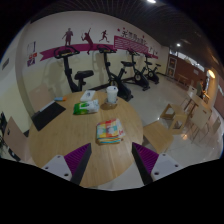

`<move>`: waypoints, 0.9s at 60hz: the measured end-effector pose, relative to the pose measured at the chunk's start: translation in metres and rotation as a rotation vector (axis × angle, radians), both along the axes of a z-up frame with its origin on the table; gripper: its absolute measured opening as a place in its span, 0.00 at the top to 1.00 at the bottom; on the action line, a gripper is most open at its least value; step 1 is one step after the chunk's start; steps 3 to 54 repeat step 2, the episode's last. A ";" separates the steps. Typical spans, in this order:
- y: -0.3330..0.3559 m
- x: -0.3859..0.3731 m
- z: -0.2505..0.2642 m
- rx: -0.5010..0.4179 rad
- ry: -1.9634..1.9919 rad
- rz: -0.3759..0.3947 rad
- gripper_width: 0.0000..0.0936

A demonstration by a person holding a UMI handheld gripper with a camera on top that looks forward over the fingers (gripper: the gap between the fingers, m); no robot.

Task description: Fold towel

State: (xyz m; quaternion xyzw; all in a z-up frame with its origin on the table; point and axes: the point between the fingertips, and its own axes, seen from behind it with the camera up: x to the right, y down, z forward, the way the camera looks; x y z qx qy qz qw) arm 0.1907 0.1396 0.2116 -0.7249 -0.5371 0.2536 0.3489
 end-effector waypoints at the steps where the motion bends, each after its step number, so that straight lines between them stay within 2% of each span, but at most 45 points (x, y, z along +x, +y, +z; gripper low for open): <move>1: -0.002 0.000 -0.001 -0.005 0.002 0.002 0.09; 54: -0.004 -0.001 -0.001 -0.010 0.002 0.005 0.09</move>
